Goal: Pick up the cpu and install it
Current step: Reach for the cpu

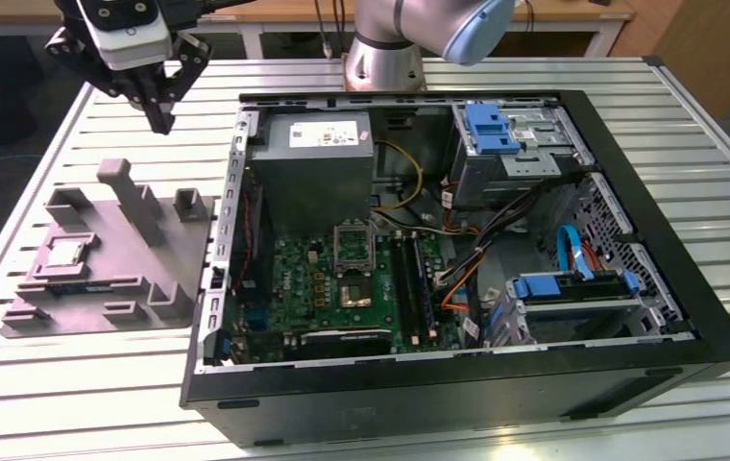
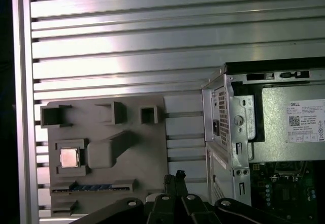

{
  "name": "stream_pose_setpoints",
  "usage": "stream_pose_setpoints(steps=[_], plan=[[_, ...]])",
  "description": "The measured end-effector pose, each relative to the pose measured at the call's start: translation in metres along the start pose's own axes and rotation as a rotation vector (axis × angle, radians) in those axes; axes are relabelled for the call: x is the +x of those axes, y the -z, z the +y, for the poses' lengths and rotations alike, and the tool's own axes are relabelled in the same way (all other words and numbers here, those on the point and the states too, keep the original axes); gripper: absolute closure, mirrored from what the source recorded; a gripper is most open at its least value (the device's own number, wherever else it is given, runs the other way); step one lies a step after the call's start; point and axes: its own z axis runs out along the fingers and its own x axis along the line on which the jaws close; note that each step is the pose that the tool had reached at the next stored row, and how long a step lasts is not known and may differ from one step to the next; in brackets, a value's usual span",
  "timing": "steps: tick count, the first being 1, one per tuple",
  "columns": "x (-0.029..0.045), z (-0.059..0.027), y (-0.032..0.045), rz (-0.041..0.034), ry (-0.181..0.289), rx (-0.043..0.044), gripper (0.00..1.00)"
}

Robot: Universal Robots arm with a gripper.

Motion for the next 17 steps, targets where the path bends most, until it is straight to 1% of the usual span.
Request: stream_pose_setpoints(steps=[17], plan=[[0.005, -0.0004, -0.0002, 0.0, 0.0, 0.0001, 0.89]])
